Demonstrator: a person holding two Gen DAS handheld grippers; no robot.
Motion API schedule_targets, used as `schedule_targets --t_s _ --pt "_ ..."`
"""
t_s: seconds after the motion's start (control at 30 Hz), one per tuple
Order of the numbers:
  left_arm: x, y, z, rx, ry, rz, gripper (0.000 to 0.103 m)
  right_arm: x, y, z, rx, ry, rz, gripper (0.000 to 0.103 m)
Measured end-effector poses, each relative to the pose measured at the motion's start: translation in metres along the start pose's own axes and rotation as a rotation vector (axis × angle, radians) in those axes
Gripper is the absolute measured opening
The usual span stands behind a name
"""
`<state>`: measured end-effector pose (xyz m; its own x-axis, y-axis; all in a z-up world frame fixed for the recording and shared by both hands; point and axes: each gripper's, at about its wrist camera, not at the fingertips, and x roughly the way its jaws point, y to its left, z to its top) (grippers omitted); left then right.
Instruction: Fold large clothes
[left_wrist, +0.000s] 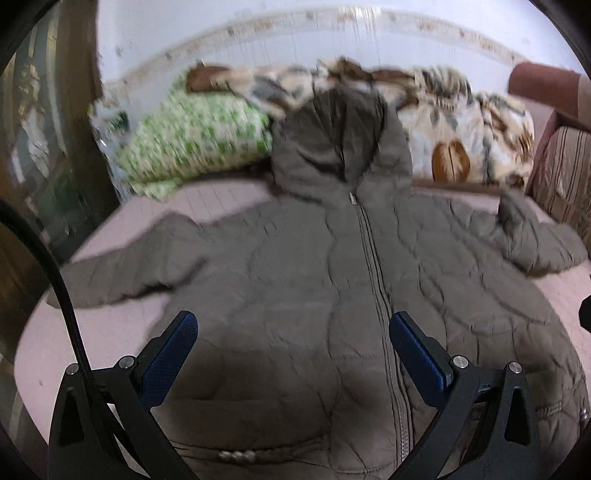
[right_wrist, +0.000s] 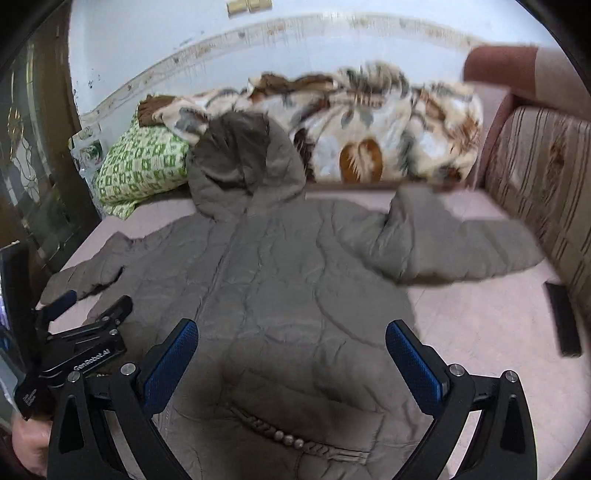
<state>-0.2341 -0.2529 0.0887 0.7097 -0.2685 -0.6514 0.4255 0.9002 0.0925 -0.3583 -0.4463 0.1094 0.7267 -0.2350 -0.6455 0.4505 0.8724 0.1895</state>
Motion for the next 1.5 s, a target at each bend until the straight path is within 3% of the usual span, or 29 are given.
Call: schedule_targets --t_s 0.1,0.33,0.9,1.27,1.5 --pt "0.011 -0.004 -0.004 0.007 0.022 0.006 0.103 0.013 -0.006 0.002 0.048 0.057 0.054 0.103" --pt "0.01 -0.009 -0.007 0.022 0.017 0.005 0.103 0.021 0.001 -0.001 0.084 0.07 0.152 0.103" --pt "-0.005 0.006 -0.003 -0.03 -0.051 0.037 0.103 0.024 0.012 -0.004 0.085 0.085 0.22 0.103" --pt "-0.01 0.019 0.0 -0.045 -0.087 0.106 0.103 0.027 0.026 -0.004 0.04 0.09 0.24 0.103" --pt "-0.007 0.017 0.001 -0.044 -0.068 0.081 0.103 0.026 0.012 -0.003 0.094 0.101 0.269 0.103"
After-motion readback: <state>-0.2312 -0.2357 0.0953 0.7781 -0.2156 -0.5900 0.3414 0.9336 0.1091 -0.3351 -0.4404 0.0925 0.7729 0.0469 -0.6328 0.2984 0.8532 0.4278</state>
